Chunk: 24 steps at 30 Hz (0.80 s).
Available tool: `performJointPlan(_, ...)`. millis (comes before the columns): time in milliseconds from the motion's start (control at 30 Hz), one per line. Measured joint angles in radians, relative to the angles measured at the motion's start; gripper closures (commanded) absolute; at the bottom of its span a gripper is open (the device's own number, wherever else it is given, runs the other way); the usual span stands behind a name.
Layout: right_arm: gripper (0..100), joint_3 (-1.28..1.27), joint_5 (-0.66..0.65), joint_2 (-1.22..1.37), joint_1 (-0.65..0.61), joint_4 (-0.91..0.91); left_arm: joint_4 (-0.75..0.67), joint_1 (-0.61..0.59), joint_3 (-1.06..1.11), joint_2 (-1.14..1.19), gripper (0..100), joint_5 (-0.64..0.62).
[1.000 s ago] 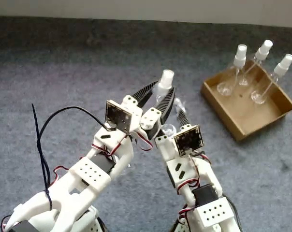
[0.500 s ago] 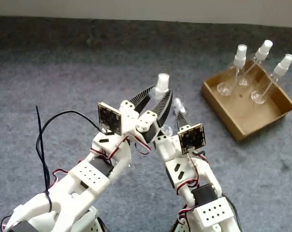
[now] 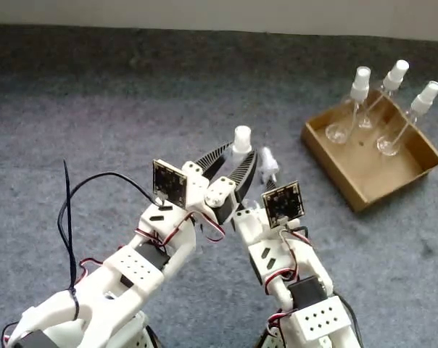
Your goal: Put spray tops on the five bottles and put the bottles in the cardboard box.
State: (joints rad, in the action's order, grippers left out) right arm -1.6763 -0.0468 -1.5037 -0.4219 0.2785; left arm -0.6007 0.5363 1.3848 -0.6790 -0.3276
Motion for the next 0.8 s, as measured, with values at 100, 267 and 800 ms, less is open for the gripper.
performJointPlan(100,89.6,0.000,0.000,0.000,0.000,0.002,0.000,0.000,0.000,0.000,99,0.000)
performJointPlan(267,89.6,0.000,0.000,0.000,0.014,0.002,0.000,0.032,0.000,0.000,99,0.000)
performJointPlan(800,89.6,0.000,-0.120,0.000,0.021,0.003,0.000,0.037,0.000,0.000,99,0.000)
